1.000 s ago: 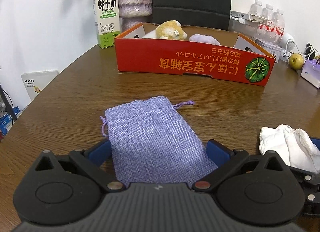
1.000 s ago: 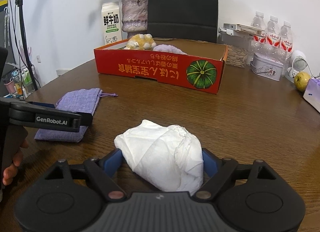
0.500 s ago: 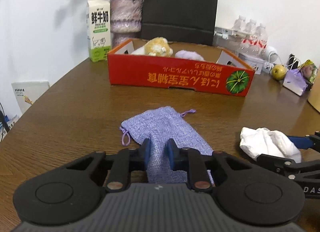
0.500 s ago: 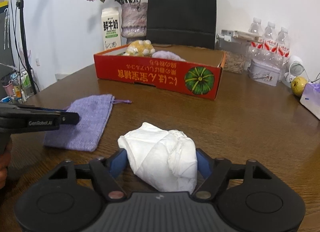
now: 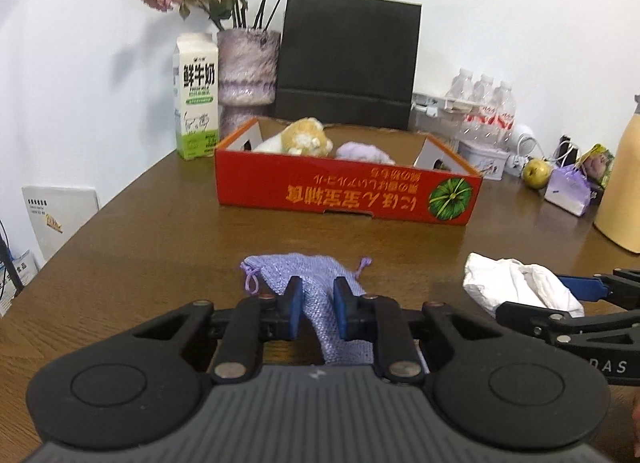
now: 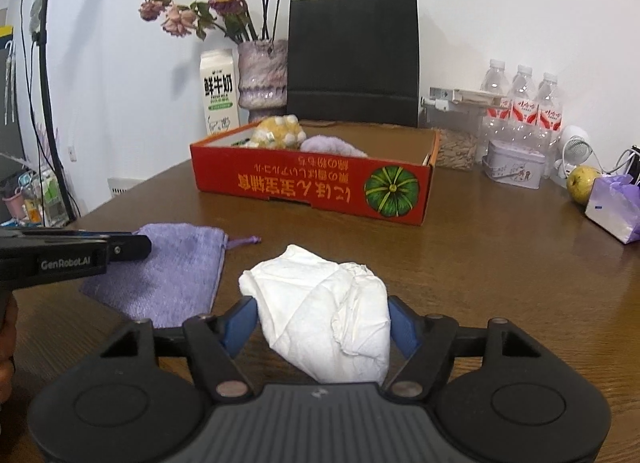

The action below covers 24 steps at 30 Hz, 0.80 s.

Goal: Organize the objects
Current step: 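Grasp the purple drawstring pouch with the left gripper while the right holds the cloth, then carry the purple pouch and white cloth with both grippers over the red box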

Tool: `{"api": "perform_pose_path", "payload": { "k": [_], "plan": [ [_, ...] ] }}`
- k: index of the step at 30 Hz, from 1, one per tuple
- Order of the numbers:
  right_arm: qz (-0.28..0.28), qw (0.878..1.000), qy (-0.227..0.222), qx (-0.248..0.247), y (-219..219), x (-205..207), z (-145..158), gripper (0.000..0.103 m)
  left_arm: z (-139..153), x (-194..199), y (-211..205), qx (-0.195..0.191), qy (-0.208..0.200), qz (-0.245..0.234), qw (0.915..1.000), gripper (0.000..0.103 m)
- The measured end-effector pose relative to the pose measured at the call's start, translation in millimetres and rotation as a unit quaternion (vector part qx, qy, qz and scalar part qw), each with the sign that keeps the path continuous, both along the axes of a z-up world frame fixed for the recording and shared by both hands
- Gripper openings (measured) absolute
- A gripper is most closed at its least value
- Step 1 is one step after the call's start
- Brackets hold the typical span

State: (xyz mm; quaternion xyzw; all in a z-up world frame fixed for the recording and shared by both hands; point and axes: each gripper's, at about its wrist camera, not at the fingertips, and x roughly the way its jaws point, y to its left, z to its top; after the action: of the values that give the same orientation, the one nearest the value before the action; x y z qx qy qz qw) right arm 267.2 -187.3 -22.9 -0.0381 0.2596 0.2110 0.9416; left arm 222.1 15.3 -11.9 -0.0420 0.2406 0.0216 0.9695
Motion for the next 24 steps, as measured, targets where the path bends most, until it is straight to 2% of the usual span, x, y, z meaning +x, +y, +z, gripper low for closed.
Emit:
{"api": "perform_pose_path", "payload": {
  "k": [7, 10, 11, 12, 13, 14, 17, 21, 24],
  "plan": [
    [0.003, 1.000, -0.015, 0.007, 2.6, -1.4, 12.9, 0.069, 12.1, -0.8, -3.7, -0.002, -0.015, -0.009, 0.9999, 0.017],
    [0.003, 1.000, -0.020, 0.008, 4.1, 0.2, 16.7, 0.069, 11.0, 2.9, -3.8, -0.001, -0.002, -0.006, 1.0000, 0.020],
    [0.002, 1.000, -0.021, 0.007, 4.1, 0.1, 17.4, 0.069, 8.3, 6.7, -4.4, 0.000, 0.014, -0.007, 0.9999, 0.043],
    [0.000, 1.000, -0.021, 0.005, 3.8, 0.8, 17.1, 0.069, 4.5, 10.9, -5.5, 0.000, 0.033, -0.007, 0.9994, 0.079],
    [-0.003, 1.000, -0.021, 0.004, 2.6, 1.9, 16.1, 0.069, -0.4, 14.7, -7.3, -0.001, 0.049, -0.007, 0.9988, 0.090],
    [-0.006, 1.000, -0.019, 0.002, 0.8, 3.2, 14.2, 0.069, -3.4, 17.2, -9.8, 0.001, 0.057, -0.009, 0.9984, 0.095],
    [-0.019, 1.000, -0.013, 0.001, -6.2, 6.7, 7.7, 0.069, -11.2, 28.3, -20.8, 0.011, 0.081, -0.006, 0.9966, 0.103],
    [-0.030, 1.000, -0.008, 0.003, -15.1, 9.6, 2.4, 0.069, -27.8, 48.8, -34.6, 0.029, 0.124, 0.016, 0.9917, 0.103],
    [-0.029, 1.000, -0.005, 0.005, -19.0, 10.6, -1.4, 0.069, -33.0, 51.0, -37.1, 0.024, 0.122, 0.022, 0.9920, 0.103]
  ]
}}
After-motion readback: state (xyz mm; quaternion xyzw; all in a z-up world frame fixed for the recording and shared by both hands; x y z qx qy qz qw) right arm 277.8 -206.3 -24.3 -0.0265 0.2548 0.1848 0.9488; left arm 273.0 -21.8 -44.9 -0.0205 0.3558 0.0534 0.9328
